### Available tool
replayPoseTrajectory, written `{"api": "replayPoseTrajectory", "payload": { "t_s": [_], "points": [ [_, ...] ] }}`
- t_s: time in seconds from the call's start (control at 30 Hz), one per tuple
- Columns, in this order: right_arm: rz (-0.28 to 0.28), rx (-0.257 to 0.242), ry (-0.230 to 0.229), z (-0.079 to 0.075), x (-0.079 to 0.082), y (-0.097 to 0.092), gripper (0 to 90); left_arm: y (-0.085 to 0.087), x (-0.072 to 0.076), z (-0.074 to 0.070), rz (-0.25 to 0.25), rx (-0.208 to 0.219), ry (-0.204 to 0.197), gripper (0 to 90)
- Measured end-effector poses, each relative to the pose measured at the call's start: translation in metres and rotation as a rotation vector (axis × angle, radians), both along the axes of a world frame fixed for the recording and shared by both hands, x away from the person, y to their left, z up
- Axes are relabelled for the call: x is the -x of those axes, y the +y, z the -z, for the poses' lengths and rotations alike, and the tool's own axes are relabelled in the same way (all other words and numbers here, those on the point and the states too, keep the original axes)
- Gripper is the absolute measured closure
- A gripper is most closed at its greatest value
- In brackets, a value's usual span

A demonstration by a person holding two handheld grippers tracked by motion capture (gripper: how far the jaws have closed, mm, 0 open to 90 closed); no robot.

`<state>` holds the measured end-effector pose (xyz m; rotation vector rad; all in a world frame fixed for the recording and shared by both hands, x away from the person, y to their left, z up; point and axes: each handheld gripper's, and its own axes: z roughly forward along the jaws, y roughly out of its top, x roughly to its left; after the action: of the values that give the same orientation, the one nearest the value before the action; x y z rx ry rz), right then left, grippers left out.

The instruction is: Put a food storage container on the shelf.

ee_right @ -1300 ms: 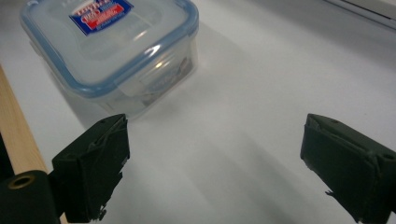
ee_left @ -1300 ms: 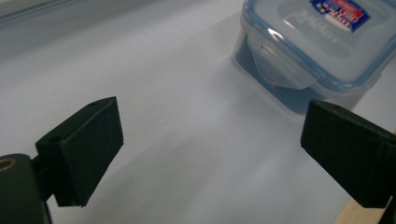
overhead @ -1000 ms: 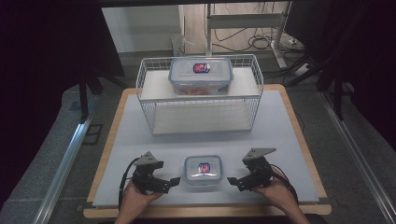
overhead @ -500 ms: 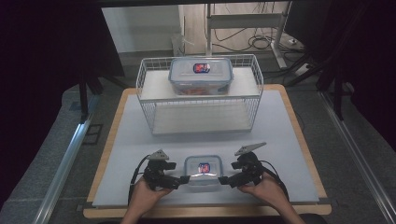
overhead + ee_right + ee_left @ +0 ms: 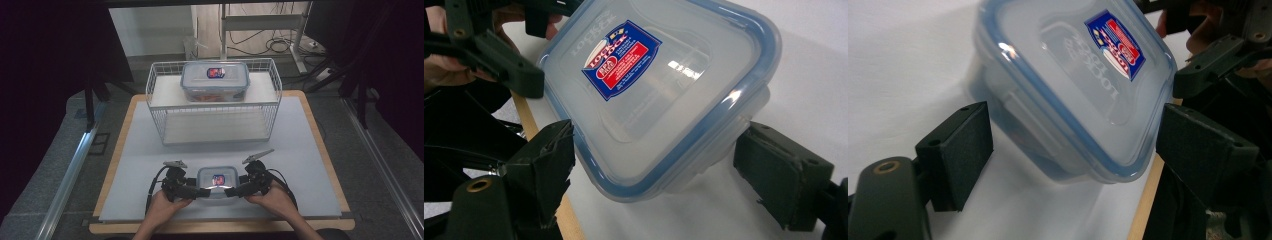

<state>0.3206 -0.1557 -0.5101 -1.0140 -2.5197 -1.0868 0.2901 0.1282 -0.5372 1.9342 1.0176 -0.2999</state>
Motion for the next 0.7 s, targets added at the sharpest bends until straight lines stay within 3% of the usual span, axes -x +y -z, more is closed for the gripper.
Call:
{"api": "replayPoseTrajectory", "payload": {
  "t_s": [0.23,0.27,0.33,0.5,0.57,0.7],
  "points": [
    [0.033,-0.028,0.04,-0.001,-0.001,-0.004,22.0,0.004,0.003,-0.008,-0.035,0.002,-0.013,23.5],
    [0.036,-0.034,0.039,-0.002,0.0,-0.005,24.8,0.004,0.004,-0.009,-0.039,-0.01,-0.029,26.1],
    [0.063,-0.037,-0.006,-0.005,0.002,-0.009,33.3,0.004,0.005,-0.01,-0.04,-0.017,-0.04,29.7],
    [0.075,-0.027,-0.03,-0.008,0.006,-0.008,34.5,0.006,0.007,-0.013,-0.058,-0.016,-0.041,35.1],
    [0.086,-0.033,-0.03,-0.008,0.007,-0.009,37.1,0.006,0.008,-0.014,-0.061,-0.016,-0.048,36.2],
    [0.127,-0.094,-0.009,-0.008,0.008,-0.017,46.1,0.008,0.011,-0.015,-0.072,-0.002,-0.057,42.6]
  ]
}}
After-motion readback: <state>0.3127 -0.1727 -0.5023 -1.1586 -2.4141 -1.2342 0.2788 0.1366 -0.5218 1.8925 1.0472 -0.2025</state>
